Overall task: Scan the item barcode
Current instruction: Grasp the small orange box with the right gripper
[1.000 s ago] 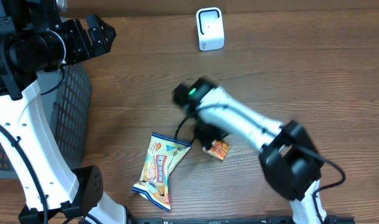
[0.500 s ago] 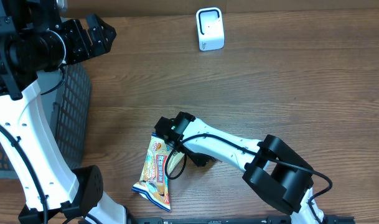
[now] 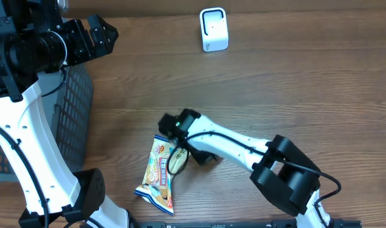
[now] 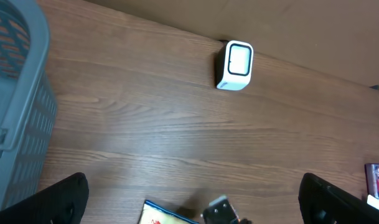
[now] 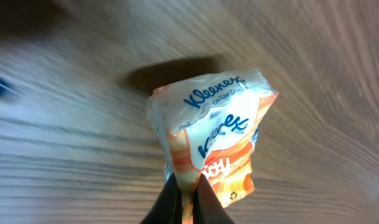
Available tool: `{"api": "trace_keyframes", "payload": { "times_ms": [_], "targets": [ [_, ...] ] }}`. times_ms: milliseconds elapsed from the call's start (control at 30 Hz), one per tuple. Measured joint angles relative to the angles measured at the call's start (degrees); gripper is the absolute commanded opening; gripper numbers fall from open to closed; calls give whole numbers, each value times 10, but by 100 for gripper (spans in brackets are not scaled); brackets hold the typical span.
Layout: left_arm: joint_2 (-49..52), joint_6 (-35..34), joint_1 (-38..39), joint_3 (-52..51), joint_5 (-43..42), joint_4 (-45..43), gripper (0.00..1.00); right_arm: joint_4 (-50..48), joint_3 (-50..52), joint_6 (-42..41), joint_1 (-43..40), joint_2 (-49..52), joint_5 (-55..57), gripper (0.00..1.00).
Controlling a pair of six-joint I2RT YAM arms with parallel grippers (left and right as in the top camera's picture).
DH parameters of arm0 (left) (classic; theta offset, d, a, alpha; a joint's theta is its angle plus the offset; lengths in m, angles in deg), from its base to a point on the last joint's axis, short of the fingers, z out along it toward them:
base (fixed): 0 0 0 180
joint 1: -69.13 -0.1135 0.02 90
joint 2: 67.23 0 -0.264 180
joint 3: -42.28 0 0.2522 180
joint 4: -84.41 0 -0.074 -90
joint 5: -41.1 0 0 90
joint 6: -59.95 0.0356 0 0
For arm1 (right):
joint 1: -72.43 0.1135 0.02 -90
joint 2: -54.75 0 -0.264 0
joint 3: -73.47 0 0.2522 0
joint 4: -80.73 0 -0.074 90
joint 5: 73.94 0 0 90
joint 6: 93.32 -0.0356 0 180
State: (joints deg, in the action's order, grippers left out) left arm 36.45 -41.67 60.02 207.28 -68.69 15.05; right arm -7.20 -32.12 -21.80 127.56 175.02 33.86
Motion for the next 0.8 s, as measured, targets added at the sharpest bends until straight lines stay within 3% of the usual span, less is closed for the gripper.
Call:
{"api": "trace_keyframes", "payload": {
  "times_ms": [133, 400, 600, 800],
  "targets": [
    [0, 0, 0, 0, 0, 0, 100, 0, -66, 11, -42, 0, -93, 4],
    [0, 0, 0, 0, 0, 0, 100, -67, -51, 110, -229, 0, -469, 4],
    [0, 0, 0, 0, 0, 0, 100, -117, 33, 130, -323, 0, -584, 4],
    [0, 0, 0, 0, 0, 0, 100, -142, 109, 133, -395, 0, -615, 16]
  ]
}}
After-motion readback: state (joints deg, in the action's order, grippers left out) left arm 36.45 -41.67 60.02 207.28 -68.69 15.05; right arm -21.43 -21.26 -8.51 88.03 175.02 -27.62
